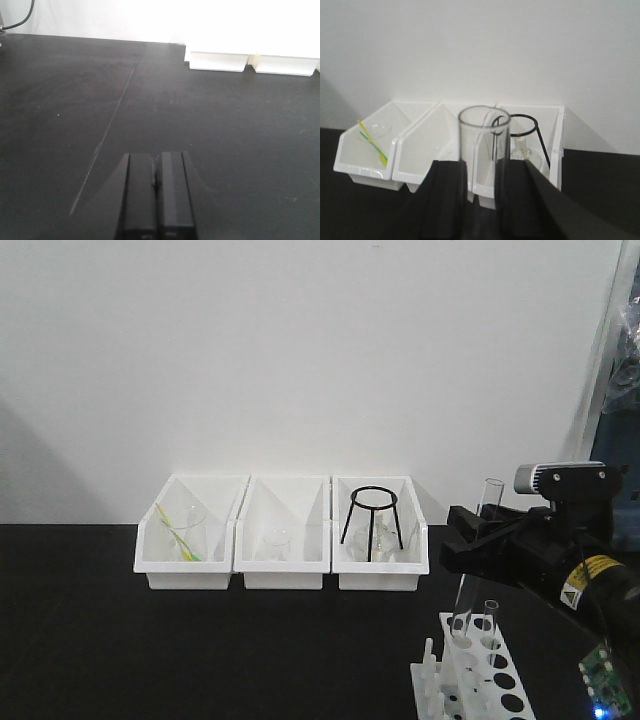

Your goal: Flip and reinsert test tube from rack

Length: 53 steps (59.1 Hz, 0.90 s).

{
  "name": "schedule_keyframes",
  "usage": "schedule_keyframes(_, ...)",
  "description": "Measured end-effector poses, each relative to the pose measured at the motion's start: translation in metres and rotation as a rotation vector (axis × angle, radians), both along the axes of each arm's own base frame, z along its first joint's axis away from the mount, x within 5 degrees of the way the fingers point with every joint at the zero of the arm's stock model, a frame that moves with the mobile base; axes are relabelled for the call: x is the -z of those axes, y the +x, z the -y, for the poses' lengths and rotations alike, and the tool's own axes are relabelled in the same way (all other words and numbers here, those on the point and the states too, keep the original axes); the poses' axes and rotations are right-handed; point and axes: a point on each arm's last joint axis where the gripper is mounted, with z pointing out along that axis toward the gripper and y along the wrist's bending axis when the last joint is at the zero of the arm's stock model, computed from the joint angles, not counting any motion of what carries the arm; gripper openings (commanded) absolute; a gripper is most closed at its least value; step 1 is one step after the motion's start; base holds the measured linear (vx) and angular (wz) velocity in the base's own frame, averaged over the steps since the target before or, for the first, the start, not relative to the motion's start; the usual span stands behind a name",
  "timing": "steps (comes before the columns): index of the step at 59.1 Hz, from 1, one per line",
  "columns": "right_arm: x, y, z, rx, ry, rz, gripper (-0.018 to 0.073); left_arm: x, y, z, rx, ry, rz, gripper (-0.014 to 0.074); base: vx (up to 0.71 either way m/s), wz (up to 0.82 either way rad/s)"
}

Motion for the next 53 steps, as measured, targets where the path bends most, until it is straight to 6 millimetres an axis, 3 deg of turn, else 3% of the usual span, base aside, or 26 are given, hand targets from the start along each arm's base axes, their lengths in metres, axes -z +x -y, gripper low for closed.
schedule_keyframes(12,0.028,-0.015,0.020,0.077,0.097,0.002,0.0103,0.000,0.000,0.000,0.000,0.000,0.000,-0.0006,0.00,0.00)
schedule_keyframes(36,0.038,-0.019,0.013,-0.030,-0.100,-0.035,0.0103,0.000,0.000,0.000,0.000,0.000,0.000,-0.0006,0.00,0.00)
schedule_keyframes(53,0.053,-0.009,0.007,-0.072,-0.094,0.001,0.0103,0.000,0.000,0.000,0.000,0.000,0.000,-0.0006,0.00,0.00)
